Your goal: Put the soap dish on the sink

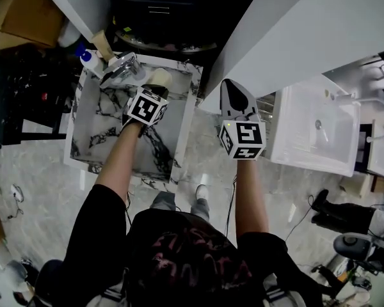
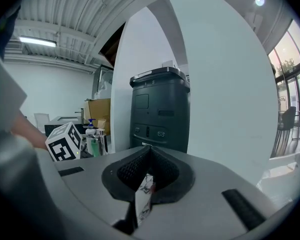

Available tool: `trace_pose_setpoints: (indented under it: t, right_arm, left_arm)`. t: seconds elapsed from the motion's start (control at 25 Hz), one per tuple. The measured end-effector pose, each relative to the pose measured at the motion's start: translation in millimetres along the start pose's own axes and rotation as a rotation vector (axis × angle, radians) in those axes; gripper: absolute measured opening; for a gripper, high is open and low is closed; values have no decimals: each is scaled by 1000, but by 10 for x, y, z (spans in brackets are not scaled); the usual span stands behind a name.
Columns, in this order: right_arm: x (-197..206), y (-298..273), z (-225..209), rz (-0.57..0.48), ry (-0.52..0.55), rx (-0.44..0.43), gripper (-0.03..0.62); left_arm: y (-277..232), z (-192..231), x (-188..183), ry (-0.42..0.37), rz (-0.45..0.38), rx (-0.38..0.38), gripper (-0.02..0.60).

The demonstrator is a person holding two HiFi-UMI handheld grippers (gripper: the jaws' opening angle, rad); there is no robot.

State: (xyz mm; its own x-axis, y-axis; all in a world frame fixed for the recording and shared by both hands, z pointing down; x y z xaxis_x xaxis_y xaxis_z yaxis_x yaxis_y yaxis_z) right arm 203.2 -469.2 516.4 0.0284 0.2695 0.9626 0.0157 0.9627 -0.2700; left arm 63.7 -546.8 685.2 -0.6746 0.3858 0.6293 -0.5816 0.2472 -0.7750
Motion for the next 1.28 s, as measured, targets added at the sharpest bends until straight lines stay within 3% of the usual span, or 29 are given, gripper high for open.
trace_pose_setpoints:
  t: [0.52, 0.8, 1.28]
  right_arm:
    - [13, 23, -91, 4, -7, 0, 14]
    - [-1, 51, -92, 0, -8, -9, 14]
    - [-87, 275, -22, -18, -3, -18, 14]
  left_arm:
    - [-49, -5, -137, -68, 8, -31, 31]
    - [34, -3, -220, -81, -16, -53, 89]
    - [460, -103, -372, -47, -119, -107, 51]
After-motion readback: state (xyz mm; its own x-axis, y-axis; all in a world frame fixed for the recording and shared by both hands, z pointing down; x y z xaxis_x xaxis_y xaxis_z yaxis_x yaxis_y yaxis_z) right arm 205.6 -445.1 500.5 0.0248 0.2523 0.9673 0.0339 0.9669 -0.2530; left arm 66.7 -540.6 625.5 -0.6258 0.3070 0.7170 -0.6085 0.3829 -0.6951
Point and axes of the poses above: the fingertips, and each gripper's own axes: y backward along the fingers, z to its left, x out of its underside, the point moved 1 cm from there along y, backward along the fingers, and after that the axes turned 2 degrees about -x, right-handed, at the moved point
